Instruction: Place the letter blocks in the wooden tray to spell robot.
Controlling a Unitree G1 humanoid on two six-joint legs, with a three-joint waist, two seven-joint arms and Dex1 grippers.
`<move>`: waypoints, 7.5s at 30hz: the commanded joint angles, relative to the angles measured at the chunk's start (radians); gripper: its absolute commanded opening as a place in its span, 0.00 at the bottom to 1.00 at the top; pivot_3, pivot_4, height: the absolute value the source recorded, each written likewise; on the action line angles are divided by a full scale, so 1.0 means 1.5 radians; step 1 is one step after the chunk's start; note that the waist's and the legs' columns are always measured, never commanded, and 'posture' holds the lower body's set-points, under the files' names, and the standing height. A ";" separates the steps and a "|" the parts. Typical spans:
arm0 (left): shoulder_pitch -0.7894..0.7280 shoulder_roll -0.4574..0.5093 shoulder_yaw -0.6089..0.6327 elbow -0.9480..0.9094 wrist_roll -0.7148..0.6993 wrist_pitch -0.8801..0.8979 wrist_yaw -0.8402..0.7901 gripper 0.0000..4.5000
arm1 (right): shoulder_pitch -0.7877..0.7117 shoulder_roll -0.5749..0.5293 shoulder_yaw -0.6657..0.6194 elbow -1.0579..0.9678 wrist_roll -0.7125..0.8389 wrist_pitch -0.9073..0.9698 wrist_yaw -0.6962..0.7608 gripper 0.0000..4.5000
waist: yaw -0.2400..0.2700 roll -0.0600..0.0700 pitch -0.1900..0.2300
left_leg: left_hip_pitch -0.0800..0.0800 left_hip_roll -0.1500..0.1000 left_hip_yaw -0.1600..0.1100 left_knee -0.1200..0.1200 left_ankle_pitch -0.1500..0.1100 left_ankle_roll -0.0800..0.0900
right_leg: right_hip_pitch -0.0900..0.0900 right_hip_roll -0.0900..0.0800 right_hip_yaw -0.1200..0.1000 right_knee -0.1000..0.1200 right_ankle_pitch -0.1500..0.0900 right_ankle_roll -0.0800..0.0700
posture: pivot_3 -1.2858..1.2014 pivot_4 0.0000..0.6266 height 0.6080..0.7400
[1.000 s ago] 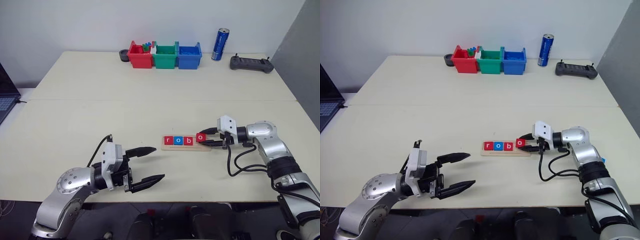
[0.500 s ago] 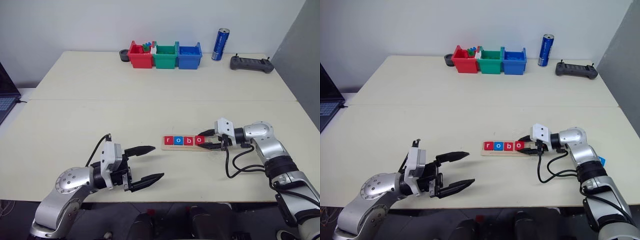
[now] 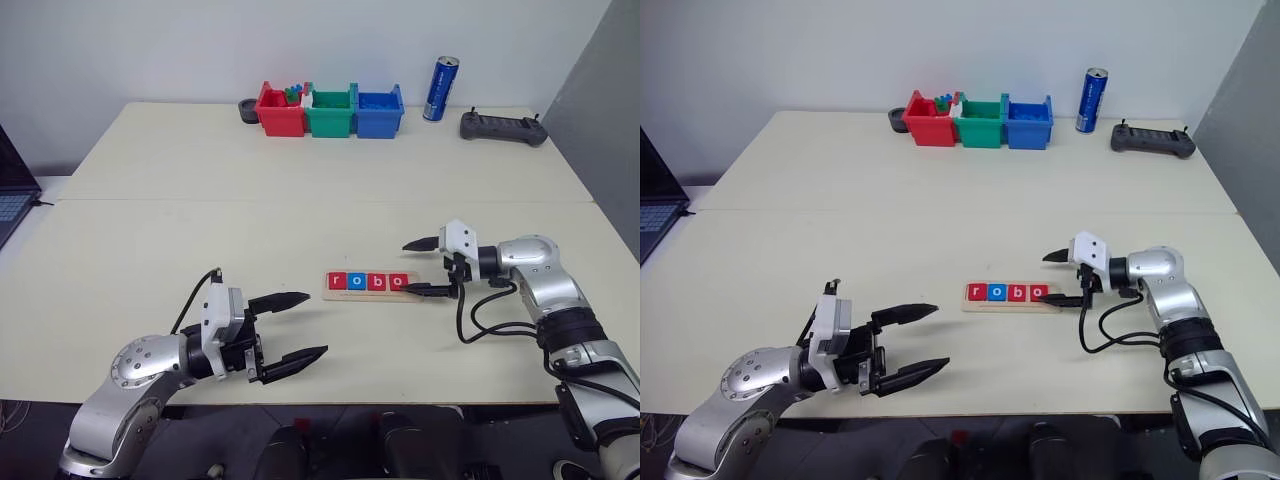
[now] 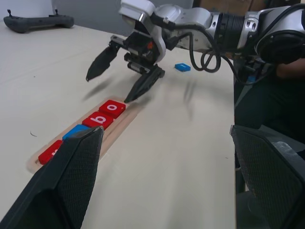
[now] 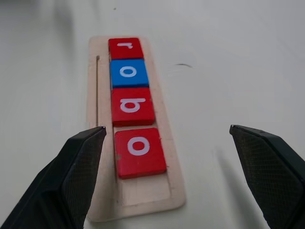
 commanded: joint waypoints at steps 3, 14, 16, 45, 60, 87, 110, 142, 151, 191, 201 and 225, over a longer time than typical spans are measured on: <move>-0.010 0.003 0.007 -0.014 -0.007 -0.008 -0.005 1.00 | 0.039 -0.021 -0.026 -0.056 0.021 0.008 -0.003 0.63 | 0.001 0.000 0.000 | 0.000 0.000 0.000 0.000 0.000 0.000 | 0.000 0.000 0.000 0.000 0.000 0.000 | 0.52 0.24 1.00; -0.004 0.008 0.011 -0.021 -0.010 -0.006 -0.013 1.00 | 0.089 -0.018 0.001 -0.094 -0.014 -0.034 -0.021 0.01 | 0.000 0.000 0.000 | 0.000 0.000 0.000 0.000 0.000 0.000 | 0.000 0.000 0.000 0.000 0.000 0.000 | 0.52 0.24 1.00; -0.002 0.009 0.012 -0.022 -0.010 -0.004 -0.014 1.00 | 0.087 -0.015 0.005 -0.088 -0.019 -0.041 -0.027 0.01 | 0.000 0.000 0.000 | 0.000 0.000 0.000 0.000 0.000 0.000 | 0.000 0.000 0.000 0.000 0.000 0.000 | 0.52 0.24 1.00; 0.015 0.016 0.024 -0.039 -0.021 0.009 0.003 1.00 | 0.031 -0.012 0.013 -0.002 -0.028 -0.081 -0.035 0.01 | 0.000 0.000 0.000 | 0.000 0.000 0.000 0.000 0.000 0.000 | 0.000 0.000 0.000 0.000 0.000 0.000 | 0.52 0.24 1.00; 0.009 0.020 0.027 -0.031 -0.021 0.010 -0.003 1.00 | 0.051 -0.014 0.028 -0.017 -0.037 -0.088 -0.041 0.01 | -0.001 0.000 0.000 | 0.000 0.000 0.000 0.000 0.000 0.000 | 0.000 0.000 0.000 0.000 0.000 0.000 | 0.52 0.24 1.00; 0.010 0.009 0.012 -0.027 -0.018 0.003 -0.006 1.00 | 0.135 -0.068 -0.052 -0.160 0.003 0.007 -0.079 0.01 | 0.004 0.000 0.000 | -0.001 0.000 -0.001 0.000 0.000 0.000 | 0.000 0.000 -0.001 0.000 0.000 0.000 | 0.52 0.24 1.00; -0.127 -0.038 -0.078 0.085 -0.007 -0.005 -0.088 1.00 | 0.572 0.176 -0.449 -0.651 -0.008 0.413 -0.743 0.82 | 0.001 0.002 -0.002 | 0.000 0.000 0.001 0.000 0.000 0.000 | 0.000 0.001 0.002 0.000 0.000 0.000 | 0.52 0.24 1.00; -0.106 -0.028 -0.063 0.067 -0.007 -0.002 -0.077 1.00 | 0.460 0.335 -0.432 -0.679 0.049 0.610 -0.951 1.00 | -0.001 0.003 -0.002 | 0.000 0.001 0.002 0.000 0.000 0.000 | 0.000 0.002 0.002 0.000 0.000 0.001 | 0.52 0.24 1.00; -0.104 -0.021 -0.059 0.057 -0.014 0.004 -0.068 1.00 | 0.463 0.323 -0.434 -0.651 0.034 0.587 -0.951 0.41 | -0.001 0.003 -0.002 | 0.000 0.001 0.002 0.000 0.000 0.000 | 0.000 0.002 0.002 0.000 0.000 0.001 | 0.52 0.24 1.00; -0.065 -0.006 -0.035 0.015 -0.022 0.020 -0.047 1.00 | 0.378 0.296 -0.201 -0.859 0.130 0.917 -0.846 0.99 | -0.015 0.001 -0.003 | -0.001 0.002 0.001 -0.001 0.000 0.000 | -0.002 0.003 0.002 -0.001 -0.003 0.003 | 0.52 0.24 1.00; -0.073 -0.024 -0.051 0.041 -0.007 0.000 -0.055 1.00 | 0.345 0.035 -0.276 -0.892 0.254 0.863 -0.577 0.99 | -0.015 0.002 -0.002 | -0.002 0.002 0.001 -0.001 0.000 0.000 | -0.002 0.003 0.002 -0.002 -0.003 0.003 | 0.52 0.24 1.00; -0.058 -0.016 -0.038 0.034 -0.004 -0.009 -0.061 1.00 | 0.091 -0.126 0.010 0.012 -0.003 -0.127 0.074 0.99 | -0.015 -0.001 0.001 | 0.000 0.001 0.002 0.000 -0.001 0.002 | 0.000 0.001 0.002 -0.001 0.000 0.001 | 0.52 0.24 1.00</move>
